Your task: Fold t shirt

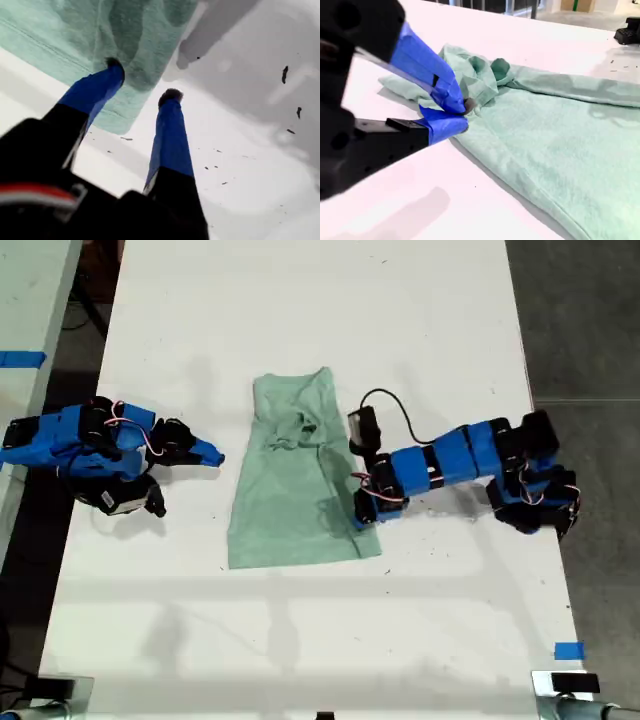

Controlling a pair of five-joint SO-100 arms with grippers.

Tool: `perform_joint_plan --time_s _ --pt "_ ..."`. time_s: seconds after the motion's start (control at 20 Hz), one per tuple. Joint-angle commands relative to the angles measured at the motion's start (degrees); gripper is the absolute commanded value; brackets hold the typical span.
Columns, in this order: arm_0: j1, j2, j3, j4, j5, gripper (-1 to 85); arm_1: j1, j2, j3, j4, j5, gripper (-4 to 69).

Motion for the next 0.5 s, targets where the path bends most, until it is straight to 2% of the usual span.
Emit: perform_joint_plan --time_s 0.0,0.05,0.2,0.25,0.45 --pt "0.35 0.09 0.97 0.18 0.35 0.1 -1.14 -1.67 -5.8 -1.05 0.09 25.8" --pt "0.35 0.09 0.97 0.18 0.35 0.1 -1.23 -1.76 -5.8 -0.97 0.0 23.5" --pt "0.44 0.09 0.97 0.18 0.35 0.1 -1.67 -2.81 -5.27 -1.41 0.53 9.8" --pt "0.35 0.09 0.97 0.18 0.35 0.1 -1.85 -3.52 -5.27 -1.41 1.05 2.3" --pt "0.26 0.09 0.97 0.18 0.35 0.1 -1.85 -3.6 -8.09 1.14 1.67 1.9"
